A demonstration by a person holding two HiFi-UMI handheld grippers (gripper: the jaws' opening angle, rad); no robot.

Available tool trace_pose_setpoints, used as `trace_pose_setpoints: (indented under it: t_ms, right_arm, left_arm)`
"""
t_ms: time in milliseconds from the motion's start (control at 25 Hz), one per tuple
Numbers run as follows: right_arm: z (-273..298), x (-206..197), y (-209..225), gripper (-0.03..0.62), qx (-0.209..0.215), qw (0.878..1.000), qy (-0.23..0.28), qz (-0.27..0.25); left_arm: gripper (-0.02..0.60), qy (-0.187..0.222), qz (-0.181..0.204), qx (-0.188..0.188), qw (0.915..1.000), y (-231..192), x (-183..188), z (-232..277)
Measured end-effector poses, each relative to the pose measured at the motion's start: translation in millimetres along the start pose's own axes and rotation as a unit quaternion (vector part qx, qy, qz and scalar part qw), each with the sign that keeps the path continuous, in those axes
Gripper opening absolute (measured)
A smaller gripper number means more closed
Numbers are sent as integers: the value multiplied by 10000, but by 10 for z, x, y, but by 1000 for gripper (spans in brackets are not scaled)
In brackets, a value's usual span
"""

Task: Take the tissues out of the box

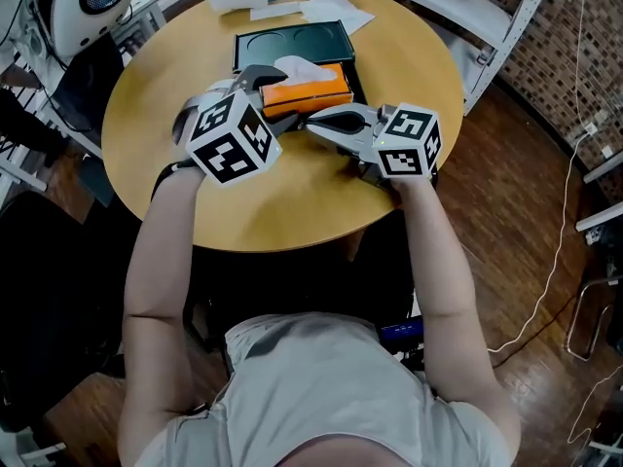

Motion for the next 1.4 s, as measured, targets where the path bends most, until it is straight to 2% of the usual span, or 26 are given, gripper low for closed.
trace_pose_setpoints:
  t_ms: [80, 200, 320, 440, 600, 680, 920, 1080, 1160, 1240, 1320, 1400]
  right_arm:
    - [3, 2, 2, 2, 1, 10000, 7, -5]
    - [-1, 3, 2, 2, -10, 10000, 10, -9]
    - [5, 5, 7, 2, 0, 10000, 1, -6]
    - [-1, 12, 24, 2, -10, 10000, 11, 0]
    - [6, 18, 19, 2, -9, 10000, 11, 6]
    - [4, 11, 14, 2, -7, 10000, 3, 9]
    - [13, 16, 22, 2, -4, 10000, 2, -2]
    - [12, -5, 26, 2, -8, 10000, 14, 0]
    - [7, -5, 19, 2, -2, 10000, -3, 9]
    - [1, 8, 15, 3, -2, 10000, -7, 4]
    - [0, 19, 15, 2, -5, 10000, 2, -1]
    - [-3, 18, 10, 2, -2, 10000, 1, 2]
  left_arm:
    - [228, -109, 113, -248, 9996, -56, 42, 64]
    - [193, -484, 224, -596, 9968, -88, 12, 202]
    - [188, -652, 115, -701, 9953, -110, -46, 279]
    - [112, -698, 97, -749, 9947, -95, -56, 341]
    - [60, -665, 57, -740, 9950, -92, -70, 336]
    - [48, -578, -33, -562, 9967, -91, -75, 318]
    - [40, -217, -186, 289, 9992, -174, -68, 31]
    - [41, -44, -368, 1190, 9922, -287, -139, -361]
    - [41, -212, -519, 1735, 9832, -345, -295, -567]
    - [41, -635, -669, 2145, 9724, -408, -555, -714]
    - [41, -1204, -845, 2295, 9621, -452, -894, -782]
    - [42, -1699, -1072, 2265, 9531, -442, -1236, -798]
Point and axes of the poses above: the fingertips, and each gripper's own axes: z forward along the fingers, y to its right, x out of its top, the point moved 10 cm from there along -z, backward along the fingers, and after that the axes turned 4 degrees about z, right-handed, at the moved point
